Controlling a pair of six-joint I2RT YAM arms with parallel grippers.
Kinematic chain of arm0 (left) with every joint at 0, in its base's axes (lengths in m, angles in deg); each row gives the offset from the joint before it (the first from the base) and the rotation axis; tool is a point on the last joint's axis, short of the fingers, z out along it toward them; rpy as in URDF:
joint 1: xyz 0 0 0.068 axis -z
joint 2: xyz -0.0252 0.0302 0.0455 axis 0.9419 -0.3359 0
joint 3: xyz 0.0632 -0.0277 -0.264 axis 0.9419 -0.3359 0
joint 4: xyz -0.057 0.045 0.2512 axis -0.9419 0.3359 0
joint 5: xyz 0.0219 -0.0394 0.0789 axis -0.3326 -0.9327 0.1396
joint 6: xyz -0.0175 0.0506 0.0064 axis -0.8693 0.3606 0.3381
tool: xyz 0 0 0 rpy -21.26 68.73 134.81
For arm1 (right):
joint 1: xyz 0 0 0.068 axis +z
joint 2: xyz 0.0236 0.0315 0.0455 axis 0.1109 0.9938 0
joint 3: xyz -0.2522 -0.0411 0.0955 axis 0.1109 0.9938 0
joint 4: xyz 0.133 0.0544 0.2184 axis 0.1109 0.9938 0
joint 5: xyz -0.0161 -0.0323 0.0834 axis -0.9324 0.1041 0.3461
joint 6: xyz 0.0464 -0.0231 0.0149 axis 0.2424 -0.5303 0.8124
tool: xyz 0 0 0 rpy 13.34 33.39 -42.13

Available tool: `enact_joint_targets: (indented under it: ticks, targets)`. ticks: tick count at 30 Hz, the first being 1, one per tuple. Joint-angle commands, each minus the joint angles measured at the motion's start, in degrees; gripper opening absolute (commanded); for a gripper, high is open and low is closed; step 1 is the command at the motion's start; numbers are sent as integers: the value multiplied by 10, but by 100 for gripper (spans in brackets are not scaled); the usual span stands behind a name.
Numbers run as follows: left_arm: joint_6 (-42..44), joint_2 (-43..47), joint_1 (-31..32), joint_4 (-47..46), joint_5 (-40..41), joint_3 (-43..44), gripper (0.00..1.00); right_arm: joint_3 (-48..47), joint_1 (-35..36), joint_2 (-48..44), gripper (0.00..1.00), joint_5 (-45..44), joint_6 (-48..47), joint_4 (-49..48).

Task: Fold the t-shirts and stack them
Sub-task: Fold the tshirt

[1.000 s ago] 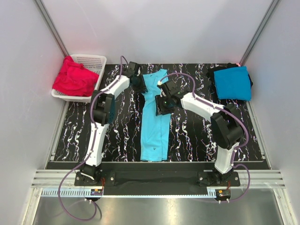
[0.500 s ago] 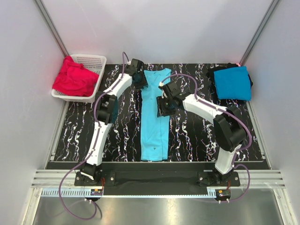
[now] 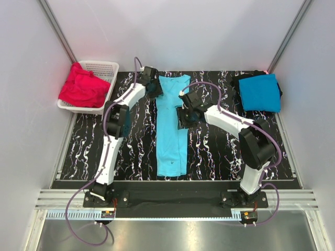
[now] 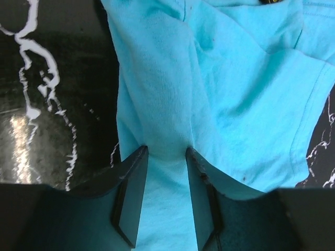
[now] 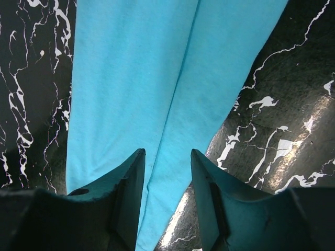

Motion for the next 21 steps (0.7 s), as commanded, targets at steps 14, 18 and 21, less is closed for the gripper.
enact_joint_targets:
  ticks: [14, 18, 21]
  targets:
    - [50, 266, -15, -104, -9, -177, 49, -22, 5, -37, 48, -62, 15, 0]
    - [32, 324, -9, -73, -26, -256, 48, -20, 5, -65, 50, -120, 44, 34]
    - [15, 404, -2, -58, 7, -363, 48, 12, 4, -83, 52, -163, 53, 42]
